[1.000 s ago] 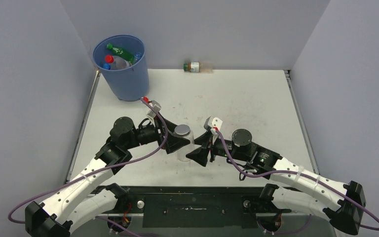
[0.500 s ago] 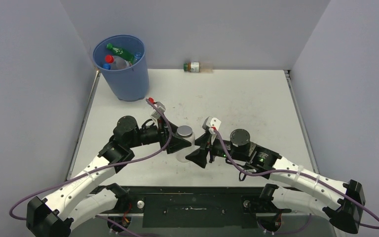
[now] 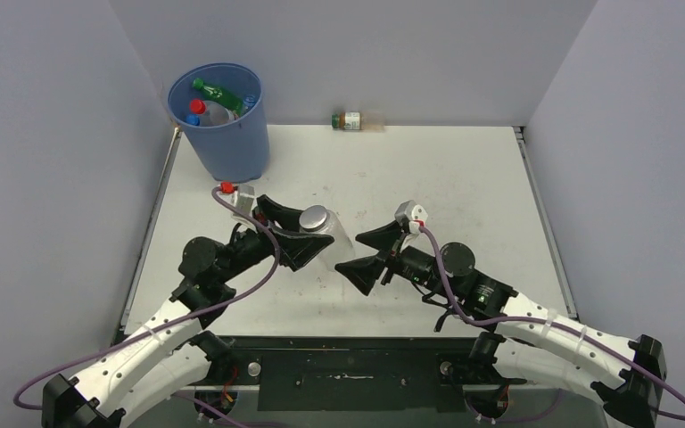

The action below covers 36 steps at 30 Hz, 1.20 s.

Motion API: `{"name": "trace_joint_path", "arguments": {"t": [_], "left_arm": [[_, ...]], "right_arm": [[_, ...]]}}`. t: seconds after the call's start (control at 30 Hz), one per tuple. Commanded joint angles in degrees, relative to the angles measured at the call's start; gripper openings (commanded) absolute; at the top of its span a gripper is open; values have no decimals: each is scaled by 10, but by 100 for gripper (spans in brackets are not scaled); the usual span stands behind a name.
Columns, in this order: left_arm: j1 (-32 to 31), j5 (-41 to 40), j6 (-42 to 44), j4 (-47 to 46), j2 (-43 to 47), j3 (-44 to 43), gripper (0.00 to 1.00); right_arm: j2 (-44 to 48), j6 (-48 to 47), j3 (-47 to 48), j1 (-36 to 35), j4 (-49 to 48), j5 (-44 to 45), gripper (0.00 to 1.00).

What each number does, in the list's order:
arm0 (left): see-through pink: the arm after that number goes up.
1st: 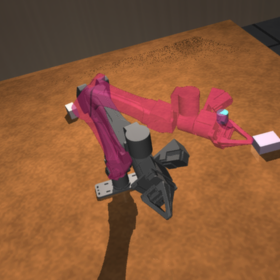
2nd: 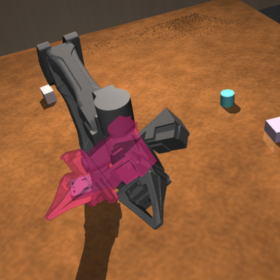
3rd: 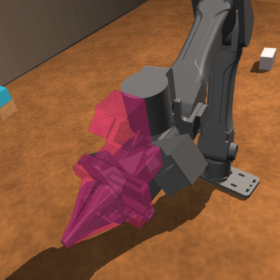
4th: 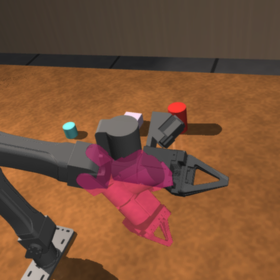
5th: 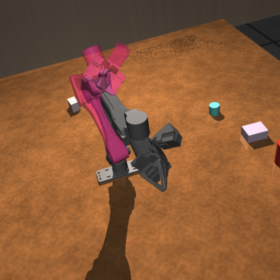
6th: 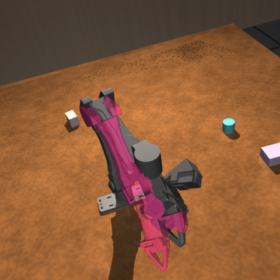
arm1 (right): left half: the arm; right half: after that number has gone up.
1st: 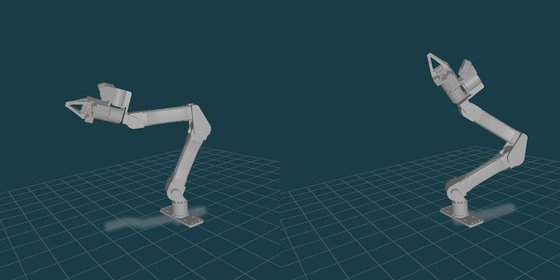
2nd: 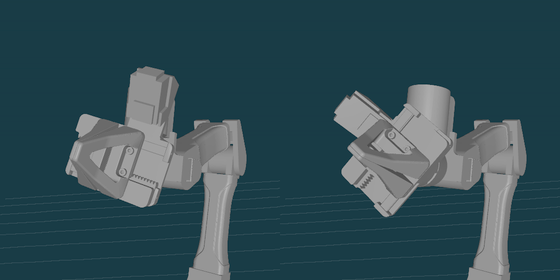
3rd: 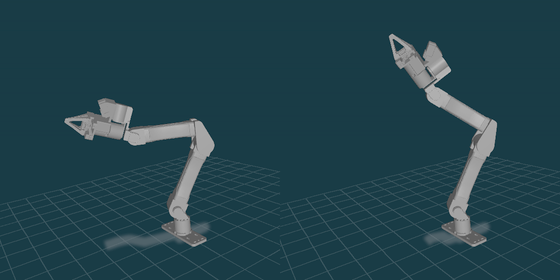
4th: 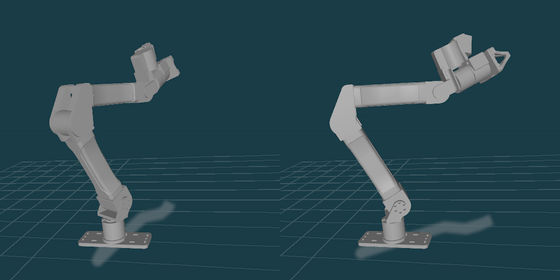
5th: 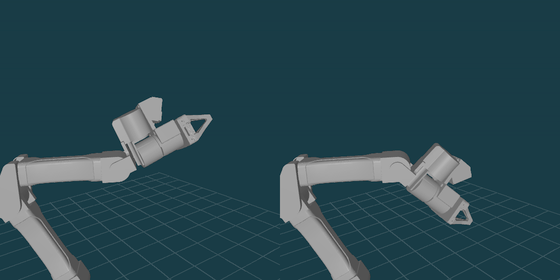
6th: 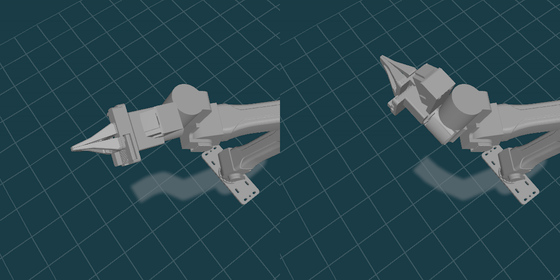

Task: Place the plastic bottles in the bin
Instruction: Pick up the plastic bottle from the corner of the board.

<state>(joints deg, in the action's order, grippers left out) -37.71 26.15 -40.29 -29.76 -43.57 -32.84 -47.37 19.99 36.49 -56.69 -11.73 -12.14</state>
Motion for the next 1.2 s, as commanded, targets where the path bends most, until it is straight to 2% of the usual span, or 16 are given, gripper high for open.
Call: {"name": "trace_joint_path", "arguments": {"t": [0.0, 0.2, 0.3, 0.4, 0.47, 0.5, 0.57, 0.67, 0.87, 1.03, 1.17], "left_arm": [[-2, -55, -101, -177, -8, 24, 0], [-3, -61, -163, -240, -37, 41, 0], [-3, -70, -174, -244, -40, 51, 0], [-3, -78, -177, -235, -33, 61, 1], [-3, -79, -172, -214, -23, 63, 20], [-3, -80, -166, -198, -15, 62, 35], [-3, -84, -150, -170, 1, 61, 54], [0, -87, -122, -139, 23, 58, 70], [29, -74, -94, -47, 54, 8, 79], [69, -9, -154, -77, 31, -6, 84], [76, 5, -173, -100, 17, -3, 85]], "right_arm": [[-13, 49, -25, -1, -121, 34, 90], [-38, 74, -36, -1, -219, 40, 91], [-66, 76, -20, -1, -228, 28, 100], [-87, 77, -11, -1, -232, 12, 79], [-91, 77, -10, -2, -229, 8, 61], [-91, 74, -9, -2, -224, 6, 55], [-87, 66, -5, -2, -208, 3, 47], [-77, 46, 4, -1, -175, -11, 42], [-60, 19, 16, 0, -119, -37, 39], [-59, 15, 15, 0, -114, -45, 39], [-60, 17, 11, 0, -120, -46, 39]]}}
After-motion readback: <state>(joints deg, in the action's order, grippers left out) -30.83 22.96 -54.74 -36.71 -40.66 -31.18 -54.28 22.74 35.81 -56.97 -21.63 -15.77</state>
